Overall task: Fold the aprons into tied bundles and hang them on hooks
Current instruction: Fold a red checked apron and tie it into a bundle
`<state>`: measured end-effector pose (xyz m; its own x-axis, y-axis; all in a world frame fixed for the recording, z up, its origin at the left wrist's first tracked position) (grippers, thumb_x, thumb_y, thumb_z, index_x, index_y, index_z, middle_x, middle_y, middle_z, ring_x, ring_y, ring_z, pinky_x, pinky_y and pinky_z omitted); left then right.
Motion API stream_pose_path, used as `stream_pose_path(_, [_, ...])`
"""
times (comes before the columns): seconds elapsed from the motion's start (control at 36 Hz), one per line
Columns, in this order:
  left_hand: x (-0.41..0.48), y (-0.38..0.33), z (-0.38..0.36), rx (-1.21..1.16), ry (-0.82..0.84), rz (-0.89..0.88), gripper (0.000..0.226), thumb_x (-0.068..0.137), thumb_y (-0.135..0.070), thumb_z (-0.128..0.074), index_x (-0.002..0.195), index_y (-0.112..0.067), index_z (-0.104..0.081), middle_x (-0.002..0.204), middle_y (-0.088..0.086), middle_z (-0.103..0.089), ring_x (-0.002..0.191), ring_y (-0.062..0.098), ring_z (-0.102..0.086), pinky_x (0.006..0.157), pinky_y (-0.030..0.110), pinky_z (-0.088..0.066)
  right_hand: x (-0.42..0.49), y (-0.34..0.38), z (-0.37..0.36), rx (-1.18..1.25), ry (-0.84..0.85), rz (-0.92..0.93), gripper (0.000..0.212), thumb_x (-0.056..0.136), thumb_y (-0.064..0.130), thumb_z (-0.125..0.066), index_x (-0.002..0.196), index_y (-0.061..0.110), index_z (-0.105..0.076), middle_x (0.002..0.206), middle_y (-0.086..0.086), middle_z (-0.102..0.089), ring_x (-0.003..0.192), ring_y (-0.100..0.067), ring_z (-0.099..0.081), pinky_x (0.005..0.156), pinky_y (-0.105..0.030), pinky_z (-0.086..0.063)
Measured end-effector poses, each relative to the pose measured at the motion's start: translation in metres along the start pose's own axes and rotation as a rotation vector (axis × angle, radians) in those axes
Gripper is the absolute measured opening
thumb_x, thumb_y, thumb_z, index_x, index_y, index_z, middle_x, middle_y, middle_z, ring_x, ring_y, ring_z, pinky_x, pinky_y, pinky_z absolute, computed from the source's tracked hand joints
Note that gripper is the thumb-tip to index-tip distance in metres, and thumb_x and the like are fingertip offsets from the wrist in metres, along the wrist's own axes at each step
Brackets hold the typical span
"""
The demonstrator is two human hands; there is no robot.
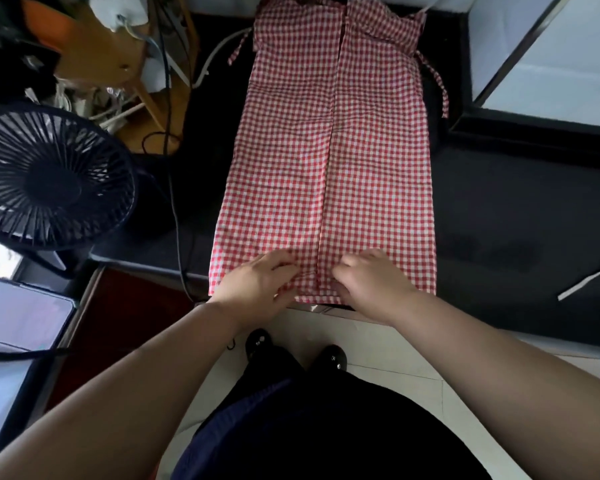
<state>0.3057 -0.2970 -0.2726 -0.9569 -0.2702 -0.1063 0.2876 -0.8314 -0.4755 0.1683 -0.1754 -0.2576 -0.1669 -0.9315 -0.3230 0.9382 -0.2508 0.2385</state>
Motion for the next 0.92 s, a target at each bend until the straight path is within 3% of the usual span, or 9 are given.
stream_pose_path(0.08, [-0.001,-0.01,0.005,-0.03,-0.206,-0.056,0.034,0.089,-0.033,-0.047,0.095,-0.011,-0.073,0.096,0.002,-0.07,0.081,0.021,-0.068,0.064,0.03,-0.057,0.001,0.0,0.0,-0.017,0.073,-0.044,0.022,0.093,0.007,-0.044,0.107,0.012,-0.061,0.105,-0.002,-0.057,0.099,-0.022,-0.053,0.102,-0.033,-0.03])
stream_pose_path(0.14, [0.001,-0.015,0.006,-0.068,-0.265,-0.038,0.031,0.089,-0.031,-0.05,0.092,-0.009,-0.072,0.092,0.003,-0.07,0.076,0.022,-0.068,0.06,0.03,-0.056,0.004,0.001,0.001,-0.018,0.073,-0.047,0.02,0.096,0.018,-0.047,0.111,0.012,-0.059,0.11,-0.003,-0.056,0.102,-0.022,-0.053,0.103,-0.034,-0.032])
stream_pose_path(0.25, [-0.001,-0.016,-0.005,-0.054,-0.053,-0.072,0.04,0.086,-0.042,-0.051,0.098,-0.01,-0.071,0.101,0.003,-0.066,0.088,0.023,-0.066,0.068,0.04,-0.059,0.003,0.0,0.004,0.012,0.107,-0.044,0.049,0.091,0.049,-0.054,0.123,0.012,-0.053,0.119,-0.002,-0.051,0.108,-0.02,-0.049,0.095,-0.03,-0.033])
stream_pose_path(0.33, [-0.007,-0.015,-0.008,0.088,0.062,-0.057,0.045,0.074,-0.047,-0.069,0.108,-0.016,-0.068,0.116,0.0,-0.061,0.105,0.022,-0.061,0.084,0.038,-0.051,0.003,-0.002,0.003,0.038,0.076,-0.054,0.047,0.09,0.048,-0.056,0.12,0.013,-0.056,0.117,-0.001,-0.052,0.106,-0.019,-0.049,0.092,-0.028,-0.033])
stream_pose_path(0.42, [-0.01,-0.019,-0.009,0.24,0.054,-0.078,0.05,0.056,-0.035,-0.085,0.1,-0.017,-0.069,0.108,0.003,-0.065,0.097,0.025,-0.065,0.076,0.04,-0.054,0.003,-0.003,0.001,0.061,0.048,-0.069,0.041,0.093,0.043,-0.053,0.119,0.012,-0.059,0.115,-0.002,-0.056,0.107,-0.019,-0.05,0.094,-0.029,-0.034])
stream_pose_path(0.53, [-0.011,-0.018,-0.015,0.326,0.0,-0.062,0.056,0.055,-0.02,-0.085,0.108,-0.016,-0.067,0.113,0.007,-0.065,0.093,0.028,-0.067,0.069,0.041,-0.056,0.0,-0.002,-0.001,-0.014,0.018,0.011,0.027,0.096,0.032,-0.05,0.101,0.009,-0.062,0.098,-0.003,-0.057,0.094,-0.021,-0.052,0.088,-0.032,-0.039])
stream_pose_path(0.61, [-0.011,-0.018,-0.015,0.353,0.011,-0.06,0.061,0.061,-0.014,-0.083,0.119,-0.017,-0.065,0.119,0.009,-0.064,0.099,0.031,-0.066,0.068,0.044,-0.056,-0.001,0.0,-0.001,-0.016,-0.078,0.039,0.014,0.083,0.007,-0.063,0.07,0.006,-0.058,0.067,-0.003,-0.051,0.064,-0.021,-0.049,0.063,-0.031,-0.038])
stream_pose_path(0.75, [-0.008,-0.016,-0.014,0.312,0.008,-0.031,0.052,0.072,-0.016,-0.079,0.122,-0.016,-0.065,0.123,0.008,-0.063,0.106,0.032,-0.063,0.072,0.047,-0.055,-0.003,-0.008,-0.001,0.123,-0.028,-0.043,0.025,0.1,0.023,-0.042,0.095,0.01,-0.064,0.091,-0.001,-0.061,0.085,-0.02,-0.055,0.082,-0.035,-0.042])
stream_pose_path(0.92, [-0.002,-0.015,-0.01,0.272,0.112,0.02,0.049,0.093,-0.038,-0.055,0.141,-0.028,-0.047,0.146,-0.001,-0.042,0.132,0.025,-0.041,0.098,0.047,-0.042,-0.009,-0.007,0.002,0.114,0.028,-0.08,0.02,0.098,0.024,-0.044,0.105,0.014,-0.06,0.101,0.001,-0.058,0.094,-0.019,-0.056,0.087,-0.035,-0.044])
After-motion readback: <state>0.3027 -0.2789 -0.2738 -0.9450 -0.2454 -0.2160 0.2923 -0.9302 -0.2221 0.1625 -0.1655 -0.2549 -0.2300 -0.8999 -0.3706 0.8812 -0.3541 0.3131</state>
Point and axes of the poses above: each hand's wrist, its own x-axis towards the middle knuckle, its own z-axis out of the back of the hand, y = z × x, the point moved 3 cm from there along x, towards the middle knuckle
